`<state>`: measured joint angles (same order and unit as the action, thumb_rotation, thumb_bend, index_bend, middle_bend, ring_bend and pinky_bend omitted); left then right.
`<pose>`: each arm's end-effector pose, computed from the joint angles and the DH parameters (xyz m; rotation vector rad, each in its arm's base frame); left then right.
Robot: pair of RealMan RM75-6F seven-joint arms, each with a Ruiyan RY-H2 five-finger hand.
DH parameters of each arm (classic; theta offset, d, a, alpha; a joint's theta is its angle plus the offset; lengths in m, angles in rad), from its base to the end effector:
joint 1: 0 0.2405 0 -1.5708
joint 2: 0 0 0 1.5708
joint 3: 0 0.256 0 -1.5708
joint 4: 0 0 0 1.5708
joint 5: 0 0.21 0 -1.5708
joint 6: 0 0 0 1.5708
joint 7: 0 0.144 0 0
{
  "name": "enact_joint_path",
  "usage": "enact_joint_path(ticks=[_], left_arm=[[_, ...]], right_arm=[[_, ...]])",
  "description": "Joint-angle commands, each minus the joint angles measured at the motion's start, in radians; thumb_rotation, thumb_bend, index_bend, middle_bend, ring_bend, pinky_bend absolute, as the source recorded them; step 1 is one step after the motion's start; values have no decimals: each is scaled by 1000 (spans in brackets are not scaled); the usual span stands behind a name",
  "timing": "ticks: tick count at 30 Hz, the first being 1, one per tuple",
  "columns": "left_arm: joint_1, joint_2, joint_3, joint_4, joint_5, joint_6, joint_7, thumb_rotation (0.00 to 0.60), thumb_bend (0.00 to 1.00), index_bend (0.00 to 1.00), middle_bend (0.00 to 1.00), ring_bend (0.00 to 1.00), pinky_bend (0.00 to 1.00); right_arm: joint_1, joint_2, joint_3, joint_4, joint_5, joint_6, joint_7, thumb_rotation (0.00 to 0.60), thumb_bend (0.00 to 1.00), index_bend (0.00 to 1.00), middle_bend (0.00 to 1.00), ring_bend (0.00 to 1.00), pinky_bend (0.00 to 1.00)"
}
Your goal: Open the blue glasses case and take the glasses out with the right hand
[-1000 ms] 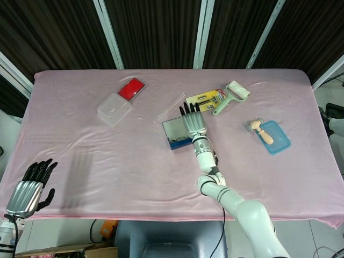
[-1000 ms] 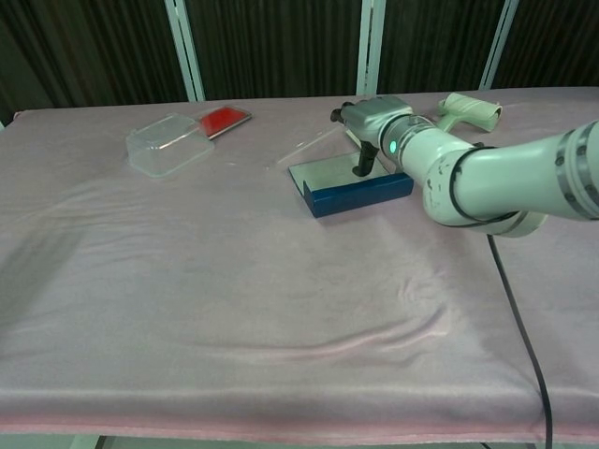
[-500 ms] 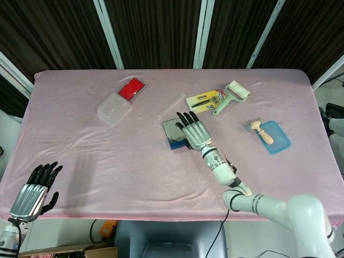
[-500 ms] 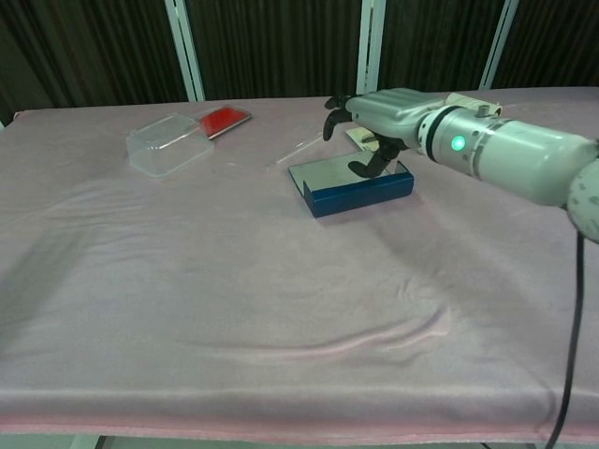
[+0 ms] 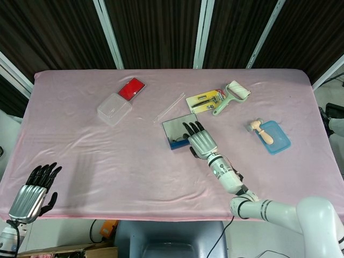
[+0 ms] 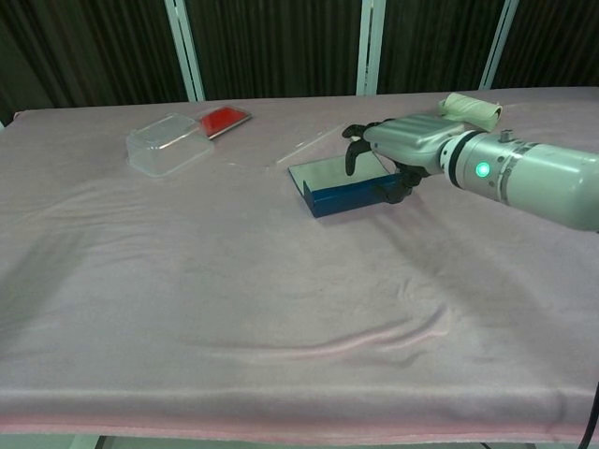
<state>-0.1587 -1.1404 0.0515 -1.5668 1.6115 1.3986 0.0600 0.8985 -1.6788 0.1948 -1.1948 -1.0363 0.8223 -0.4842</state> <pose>-0.3045 0.1799 0.1257 -1.6555 -0.8693 -0.8259 -0.1330 -0.3930 -0.0474 1.9636 -0.7284 0.7430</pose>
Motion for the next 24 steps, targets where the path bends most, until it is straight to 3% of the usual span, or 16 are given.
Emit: enact_joint_path(ticks=[1,24], left_arm=[[0,1,0,0,-1,0,0,600,499,0,0,0,34],[7,10,-2,4,5,19,-30,600,499,0,0,0,32]], right_arm=[[8,-18,0,18,5,-9,1,600,636,425,23,0,0],[71,-129,19,109,59,-41,-49,600,636,425,23,0,0]])
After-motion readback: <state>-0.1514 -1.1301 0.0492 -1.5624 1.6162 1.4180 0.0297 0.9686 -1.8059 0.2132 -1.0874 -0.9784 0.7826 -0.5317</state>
